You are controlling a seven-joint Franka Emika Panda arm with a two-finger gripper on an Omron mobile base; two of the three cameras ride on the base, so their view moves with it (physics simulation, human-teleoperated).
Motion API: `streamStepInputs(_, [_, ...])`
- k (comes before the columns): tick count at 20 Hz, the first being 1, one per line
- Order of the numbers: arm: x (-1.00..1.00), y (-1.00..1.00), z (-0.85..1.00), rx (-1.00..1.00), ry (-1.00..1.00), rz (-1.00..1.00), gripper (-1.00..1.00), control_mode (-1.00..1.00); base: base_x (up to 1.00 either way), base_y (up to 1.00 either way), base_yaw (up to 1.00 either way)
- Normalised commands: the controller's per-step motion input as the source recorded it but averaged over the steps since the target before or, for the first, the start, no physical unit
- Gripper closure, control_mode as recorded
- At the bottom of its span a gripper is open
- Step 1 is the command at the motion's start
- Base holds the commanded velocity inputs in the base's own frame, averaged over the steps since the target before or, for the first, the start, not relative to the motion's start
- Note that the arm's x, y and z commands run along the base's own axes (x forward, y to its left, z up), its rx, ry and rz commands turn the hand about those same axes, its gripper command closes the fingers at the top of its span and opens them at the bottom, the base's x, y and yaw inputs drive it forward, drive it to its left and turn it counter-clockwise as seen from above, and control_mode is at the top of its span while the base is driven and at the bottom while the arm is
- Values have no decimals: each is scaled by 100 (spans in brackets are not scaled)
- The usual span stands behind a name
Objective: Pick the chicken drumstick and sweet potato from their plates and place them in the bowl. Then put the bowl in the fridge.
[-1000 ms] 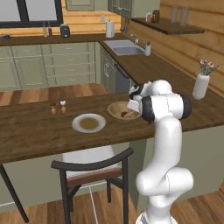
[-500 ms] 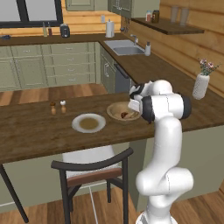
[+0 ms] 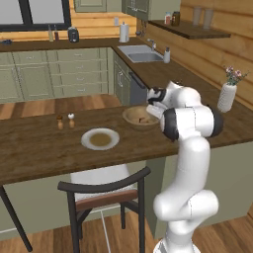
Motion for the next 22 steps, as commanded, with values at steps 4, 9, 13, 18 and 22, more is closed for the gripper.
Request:
streamStepInputs(4, [-46,17,100,0,13,-27,100,-100,0,0,0])
streamStepInputs(9, [-100,30,75,0,-8,-16,100,-100,0,0,0])
streamStepInputs(13, [-100,3,29,0,-20,-16,100,-100,0,0,0])
streamStepInputs(18, [-100,8,32,0,-20,-16,100,-100,0,0,0])
streamStepInputs(22, [-100,12,44,0,-8,-13,100,-100,0,0,0])
